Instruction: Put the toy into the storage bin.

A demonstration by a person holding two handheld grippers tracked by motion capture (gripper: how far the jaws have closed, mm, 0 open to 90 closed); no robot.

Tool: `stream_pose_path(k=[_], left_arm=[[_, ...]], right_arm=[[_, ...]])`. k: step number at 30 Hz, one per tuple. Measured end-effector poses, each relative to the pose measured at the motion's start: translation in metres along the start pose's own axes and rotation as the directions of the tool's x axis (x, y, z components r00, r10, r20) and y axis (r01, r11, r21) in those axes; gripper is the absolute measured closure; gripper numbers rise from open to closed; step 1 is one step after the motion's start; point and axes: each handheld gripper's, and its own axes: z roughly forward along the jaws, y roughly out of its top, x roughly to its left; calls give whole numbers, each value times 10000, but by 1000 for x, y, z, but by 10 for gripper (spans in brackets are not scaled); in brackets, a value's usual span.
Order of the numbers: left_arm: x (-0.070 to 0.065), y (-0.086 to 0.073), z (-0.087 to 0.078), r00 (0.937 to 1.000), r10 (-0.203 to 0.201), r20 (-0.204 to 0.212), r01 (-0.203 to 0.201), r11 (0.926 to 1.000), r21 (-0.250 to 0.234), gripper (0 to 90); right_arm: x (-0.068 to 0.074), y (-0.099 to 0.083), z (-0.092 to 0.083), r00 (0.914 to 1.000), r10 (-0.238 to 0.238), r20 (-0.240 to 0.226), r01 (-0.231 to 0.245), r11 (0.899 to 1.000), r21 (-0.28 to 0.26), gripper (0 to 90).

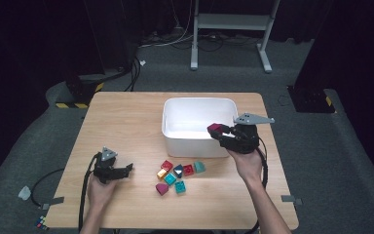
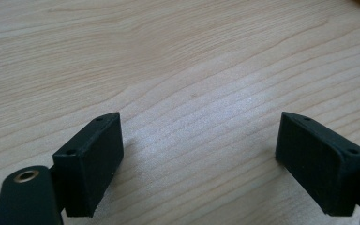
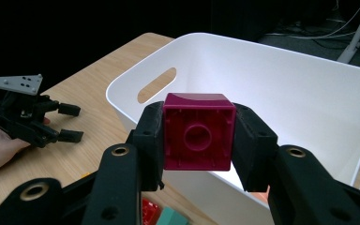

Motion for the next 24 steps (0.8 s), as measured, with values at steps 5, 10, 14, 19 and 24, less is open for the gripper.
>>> stream_pose_path(k=[5,10,14,19,24], left_arm=[[0,0,0,10000,-1,2,1,10000,-1,156],[0,0,0,10000,-10,4,10,10000,3,156],[0,0,0,10000,-17,4,17,10000,0,158],[0,0,0,10000,-18,0,18,10000,-3,159],[0,0,0,10000,-23,9,23,10000,-1,159]], right_arm=[[-2,6,4,10000,-10,50,10,10000,59,590],[-8,12,4,9998,134,170,-131,9998,-147,590],[-15,19,4,9992,254,293,-248,9995,-206,590],[-19,24,6,9991,237,365,-228,9995,-236,590],[-26,30,16,9979,343,542,-337,9994,-124,590]])
